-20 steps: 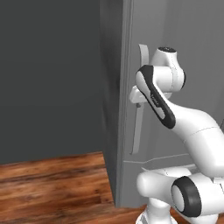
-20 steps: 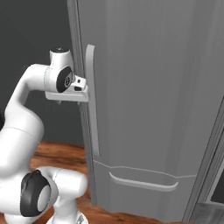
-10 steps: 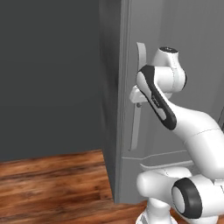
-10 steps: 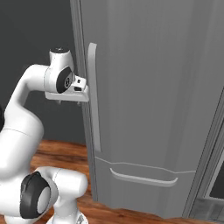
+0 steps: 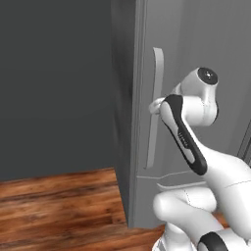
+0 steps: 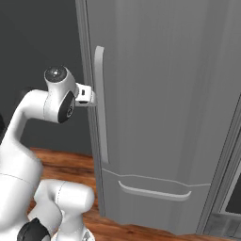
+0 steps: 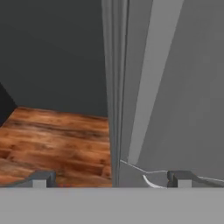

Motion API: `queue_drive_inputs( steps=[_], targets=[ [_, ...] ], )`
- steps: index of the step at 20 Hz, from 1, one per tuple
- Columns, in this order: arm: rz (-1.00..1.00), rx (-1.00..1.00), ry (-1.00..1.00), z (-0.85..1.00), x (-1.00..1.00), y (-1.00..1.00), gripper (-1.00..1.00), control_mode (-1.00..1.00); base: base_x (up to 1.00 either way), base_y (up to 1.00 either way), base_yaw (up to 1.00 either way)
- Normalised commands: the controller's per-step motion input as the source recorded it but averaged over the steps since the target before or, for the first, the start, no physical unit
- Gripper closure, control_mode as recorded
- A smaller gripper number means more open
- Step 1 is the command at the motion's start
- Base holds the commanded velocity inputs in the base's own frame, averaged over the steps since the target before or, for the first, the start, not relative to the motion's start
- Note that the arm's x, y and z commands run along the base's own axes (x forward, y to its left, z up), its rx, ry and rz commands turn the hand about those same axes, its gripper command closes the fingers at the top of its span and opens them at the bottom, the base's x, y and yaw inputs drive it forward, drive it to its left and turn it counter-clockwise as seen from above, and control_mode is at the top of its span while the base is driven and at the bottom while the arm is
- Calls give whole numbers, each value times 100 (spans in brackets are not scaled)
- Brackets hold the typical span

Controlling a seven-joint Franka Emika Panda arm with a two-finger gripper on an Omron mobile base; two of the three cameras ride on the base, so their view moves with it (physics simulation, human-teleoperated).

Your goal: Open the fridge, remove the kiwi, squash, and steak, and place them on any counter.

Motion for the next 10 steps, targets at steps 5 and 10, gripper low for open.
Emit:
queue_drive_inputs(
  steps=[5,10],
  targets=[
    [-6,1,-7,12,20,-15,-100,-100,0,0,0],
    [-9,0,0,18,40,-21,-100,-100,0,0,0]
  ],
)
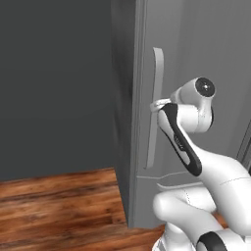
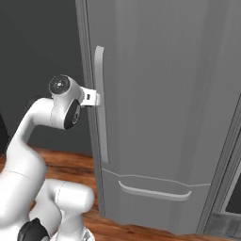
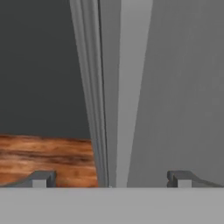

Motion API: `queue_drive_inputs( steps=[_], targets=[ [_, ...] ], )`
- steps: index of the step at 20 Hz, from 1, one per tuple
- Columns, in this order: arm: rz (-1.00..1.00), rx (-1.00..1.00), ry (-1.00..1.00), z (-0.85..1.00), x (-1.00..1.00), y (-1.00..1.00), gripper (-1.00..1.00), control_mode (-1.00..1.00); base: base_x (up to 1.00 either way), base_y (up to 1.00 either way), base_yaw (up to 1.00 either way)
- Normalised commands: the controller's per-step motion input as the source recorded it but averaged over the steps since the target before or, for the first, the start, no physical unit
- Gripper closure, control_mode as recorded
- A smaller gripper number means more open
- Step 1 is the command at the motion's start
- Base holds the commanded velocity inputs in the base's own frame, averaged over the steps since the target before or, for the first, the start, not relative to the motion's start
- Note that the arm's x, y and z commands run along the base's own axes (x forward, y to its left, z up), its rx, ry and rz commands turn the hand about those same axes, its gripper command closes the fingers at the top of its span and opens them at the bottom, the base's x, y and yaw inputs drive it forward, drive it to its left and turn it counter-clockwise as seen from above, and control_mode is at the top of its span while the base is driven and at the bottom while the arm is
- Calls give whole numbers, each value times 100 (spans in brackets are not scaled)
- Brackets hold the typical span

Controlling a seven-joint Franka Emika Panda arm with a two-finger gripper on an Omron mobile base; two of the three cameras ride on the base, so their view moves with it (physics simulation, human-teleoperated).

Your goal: Open the fridge, remove the kiwi, squash, and steak, and place them on any counter.

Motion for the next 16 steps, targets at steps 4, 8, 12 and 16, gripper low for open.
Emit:
queue_drive_inputs(
  steps=[4,8,12,16],
  targets=[
    [-8,1,0,1,61,-11,-100,-100,0,0,0],
    [-5,1,-2,0,55,-4,-100,-100,0,0,0],
    [-1,4,-10,0,51,0,-100,-100,0,0,0],
    [0,3,-14,0,51,-1,-100,-100,0,0,0]
  ],
)
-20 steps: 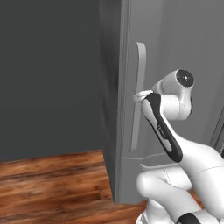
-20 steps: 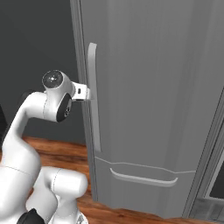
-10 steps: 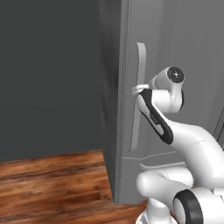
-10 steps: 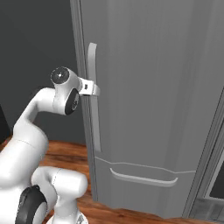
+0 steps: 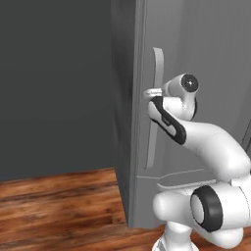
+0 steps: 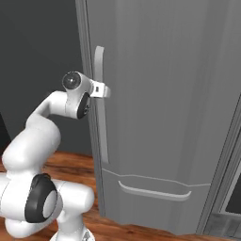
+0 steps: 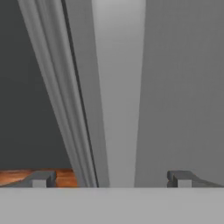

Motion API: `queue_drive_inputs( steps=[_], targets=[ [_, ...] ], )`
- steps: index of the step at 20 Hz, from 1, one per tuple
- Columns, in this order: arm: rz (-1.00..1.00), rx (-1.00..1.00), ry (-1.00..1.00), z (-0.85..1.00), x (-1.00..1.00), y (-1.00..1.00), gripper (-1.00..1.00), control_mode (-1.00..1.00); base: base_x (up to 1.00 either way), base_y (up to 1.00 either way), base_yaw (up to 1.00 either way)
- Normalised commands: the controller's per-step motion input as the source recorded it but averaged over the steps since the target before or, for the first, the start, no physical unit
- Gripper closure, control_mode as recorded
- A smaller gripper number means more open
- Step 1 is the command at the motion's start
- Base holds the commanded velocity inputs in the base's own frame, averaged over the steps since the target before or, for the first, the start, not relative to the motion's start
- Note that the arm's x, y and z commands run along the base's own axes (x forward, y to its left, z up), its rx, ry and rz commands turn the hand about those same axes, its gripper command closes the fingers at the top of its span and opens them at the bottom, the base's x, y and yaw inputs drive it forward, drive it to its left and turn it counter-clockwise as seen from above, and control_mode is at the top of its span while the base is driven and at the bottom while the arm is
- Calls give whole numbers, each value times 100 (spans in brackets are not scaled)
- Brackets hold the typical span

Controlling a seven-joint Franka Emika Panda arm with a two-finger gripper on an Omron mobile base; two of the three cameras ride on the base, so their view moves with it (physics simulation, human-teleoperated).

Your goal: Open the fridge, remove the kiwi, squash, and steak, and place them on any counter.

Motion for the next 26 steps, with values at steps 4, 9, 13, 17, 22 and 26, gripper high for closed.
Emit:
queue_drive_inputs(
  steps=[4,9,13,17,22,26],
  targets=[
    [-2,3,-12,0,49,-7,-100,-100,0,0,0],
    [-2,4,0,0,65,-13,-100,-100,0,0,0],
    [-3,5,4,0,69,-7,-100,-100,0,0,0],
    [0,1,7,-3,64,0,-100,-100,0,0,0],
    [0,0,6,-10,64,0,-100,-100,0,0,0],
    [0,0,0,0,2,0,100,-100,0,0,0]
  ],
)
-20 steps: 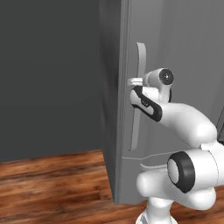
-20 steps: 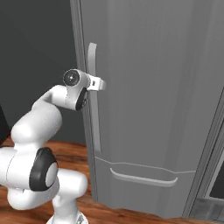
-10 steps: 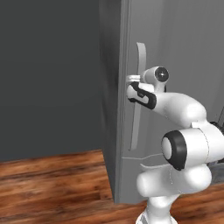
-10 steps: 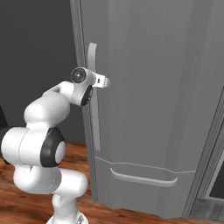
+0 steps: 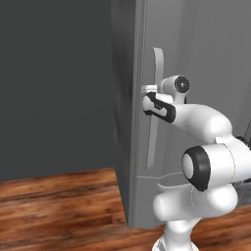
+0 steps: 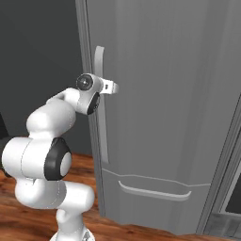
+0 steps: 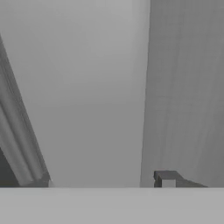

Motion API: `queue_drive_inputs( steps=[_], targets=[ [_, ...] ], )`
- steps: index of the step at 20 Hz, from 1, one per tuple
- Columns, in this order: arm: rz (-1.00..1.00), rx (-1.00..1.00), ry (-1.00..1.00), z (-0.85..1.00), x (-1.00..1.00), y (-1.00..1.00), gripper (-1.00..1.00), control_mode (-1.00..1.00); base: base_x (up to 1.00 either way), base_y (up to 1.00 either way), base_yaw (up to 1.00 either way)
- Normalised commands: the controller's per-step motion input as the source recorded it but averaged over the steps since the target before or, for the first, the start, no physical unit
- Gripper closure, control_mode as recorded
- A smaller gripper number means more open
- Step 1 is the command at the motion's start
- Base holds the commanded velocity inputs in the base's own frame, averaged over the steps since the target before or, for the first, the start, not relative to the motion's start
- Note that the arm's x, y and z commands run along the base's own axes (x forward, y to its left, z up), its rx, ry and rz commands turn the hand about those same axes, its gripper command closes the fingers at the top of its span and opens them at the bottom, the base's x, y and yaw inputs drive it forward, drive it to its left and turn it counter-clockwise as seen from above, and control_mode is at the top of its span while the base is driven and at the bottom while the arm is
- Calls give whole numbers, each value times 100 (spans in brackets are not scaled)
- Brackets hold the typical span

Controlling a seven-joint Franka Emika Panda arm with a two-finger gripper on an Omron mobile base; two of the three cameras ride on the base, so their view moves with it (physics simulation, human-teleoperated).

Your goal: Open the fridge, remove the kiwi, squash, and steak, and place them on any counter.

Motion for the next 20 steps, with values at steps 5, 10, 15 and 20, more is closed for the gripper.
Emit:
queue_drive_inputs(
  steps=[5,10,15,20],
  targets=[
    [-7,0,3,-5,-50,-26,100,-100,0,0,0],
    [-14,0,4,-18,-100,-67,100,-100,0,0,0],
    [-6,-3,7,-31,-100,-60,100,-100,0,0,0],
    [-6,-3,9,-33,-100,-62,100,-100,0,0,0]
  ],
)
